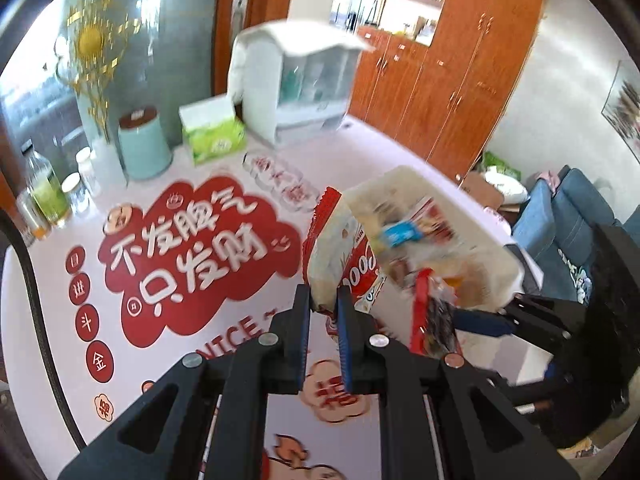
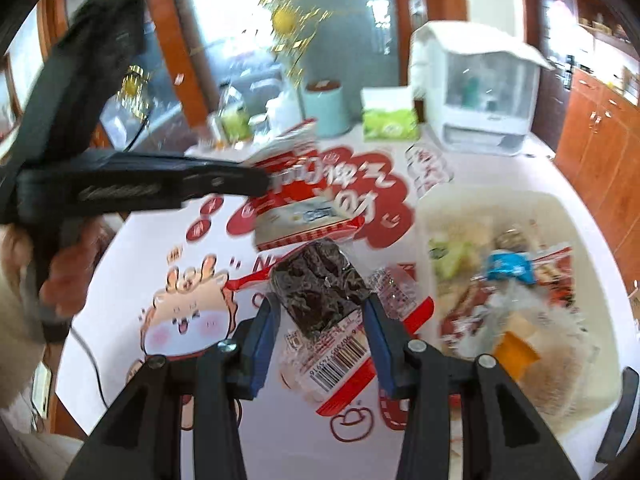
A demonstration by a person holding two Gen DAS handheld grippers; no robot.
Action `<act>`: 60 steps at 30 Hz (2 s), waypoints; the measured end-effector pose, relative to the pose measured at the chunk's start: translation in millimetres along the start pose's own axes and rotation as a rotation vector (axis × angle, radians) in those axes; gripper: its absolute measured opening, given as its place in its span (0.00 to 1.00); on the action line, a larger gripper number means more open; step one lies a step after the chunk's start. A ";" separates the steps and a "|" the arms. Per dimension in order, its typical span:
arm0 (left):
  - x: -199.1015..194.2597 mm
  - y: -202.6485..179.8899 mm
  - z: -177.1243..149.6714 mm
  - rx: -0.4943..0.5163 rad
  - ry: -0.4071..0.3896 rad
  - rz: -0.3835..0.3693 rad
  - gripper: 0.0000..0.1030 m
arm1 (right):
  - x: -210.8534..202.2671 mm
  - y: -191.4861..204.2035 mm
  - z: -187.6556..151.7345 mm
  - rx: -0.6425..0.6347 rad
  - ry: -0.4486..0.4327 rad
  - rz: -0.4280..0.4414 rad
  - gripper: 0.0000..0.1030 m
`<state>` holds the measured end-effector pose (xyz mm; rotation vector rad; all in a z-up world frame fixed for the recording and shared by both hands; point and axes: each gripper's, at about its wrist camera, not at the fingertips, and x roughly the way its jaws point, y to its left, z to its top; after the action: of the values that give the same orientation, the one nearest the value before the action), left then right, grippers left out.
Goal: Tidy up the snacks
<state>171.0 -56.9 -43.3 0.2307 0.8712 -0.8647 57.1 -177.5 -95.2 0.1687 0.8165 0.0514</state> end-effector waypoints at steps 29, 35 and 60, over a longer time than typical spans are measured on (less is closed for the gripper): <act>73.2 -198.7 34.4 -0.268 0.004 0.278 0.64 | -62.5 -211.6 18.8 0.023 0.024 -0.074 0.43; 64.9 -203.2 26.7 -0.283 -0.029 0.376 0.94 | -58.8 -206.9 17.0 -0.024 0.030 -0.062 0.53; 23.7 -195.6 -18.7 -0.410 0.000 0.503 0.94 | -64.5 -197.5 7.1 0.038 0.086 -0.024 0.61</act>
<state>22.6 -187.9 -42.9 0.0822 0.9164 -0.2101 14.3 -380.1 -77.4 0.1938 0.9052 0.0204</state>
